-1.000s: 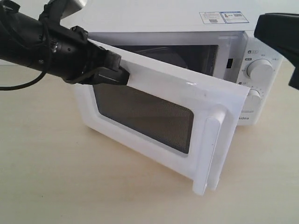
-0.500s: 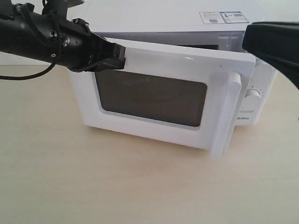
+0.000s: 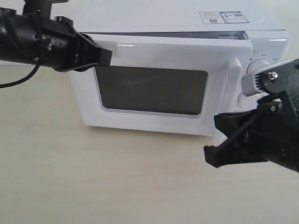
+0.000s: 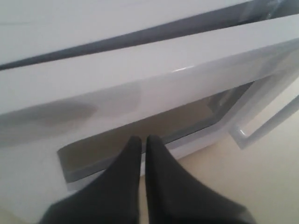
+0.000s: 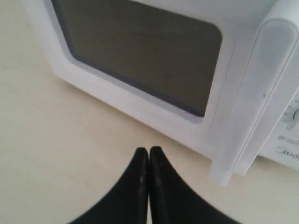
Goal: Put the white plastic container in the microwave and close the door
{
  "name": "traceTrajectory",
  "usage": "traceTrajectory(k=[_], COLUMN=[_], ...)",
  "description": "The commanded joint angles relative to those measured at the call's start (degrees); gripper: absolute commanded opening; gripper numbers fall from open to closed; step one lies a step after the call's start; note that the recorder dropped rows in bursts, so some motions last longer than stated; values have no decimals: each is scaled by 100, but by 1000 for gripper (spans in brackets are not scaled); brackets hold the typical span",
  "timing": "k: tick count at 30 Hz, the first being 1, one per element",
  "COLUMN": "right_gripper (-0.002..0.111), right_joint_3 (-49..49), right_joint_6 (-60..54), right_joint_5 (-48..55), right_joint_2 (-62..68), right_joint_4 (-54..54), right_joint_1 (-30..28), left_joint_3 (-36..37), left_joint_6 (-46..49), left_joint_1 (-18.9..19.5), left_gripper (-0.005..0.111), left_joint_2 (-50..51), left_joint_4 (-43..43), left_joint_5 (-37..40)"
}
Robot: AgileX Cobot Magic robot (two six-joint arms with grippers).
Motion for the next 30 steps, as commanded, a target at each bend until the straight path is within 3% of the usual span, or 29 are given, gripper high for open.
traceTrajectory(k=[1, 7, 16, 26, 30], right_gripper=[0, 0, 0, 0, 0], right_joint_3=[-357, -783, -1056, -1313, -1313], right_joint_6=[1261, 1293, 1260, 1055, 1011], right_joint_5=[-1878, -2278, -2332, -1712, -1763], right_joint_2=[489, 1208, 1510, 1532, 1532], right_joint_4=[-850, -785, -850, -859, -898], right_joint_1=[989, 832, 248, -360, -474], left_joint_3=[980, 2317, 3211, 3691, 3691], left_joint_6=[37, -117, -526, -604, -578], left_joint_1=[-34, -34, -22, -22, -22], left_gripper=[4, 4, 4, 4, 4], left_joint_2=[-972, -2858, -5583, -6346, -6346], left_joint_4=[-26, -27, -4, 143, 622], left_joint_5=[-384, -715, -761, -751, -598])
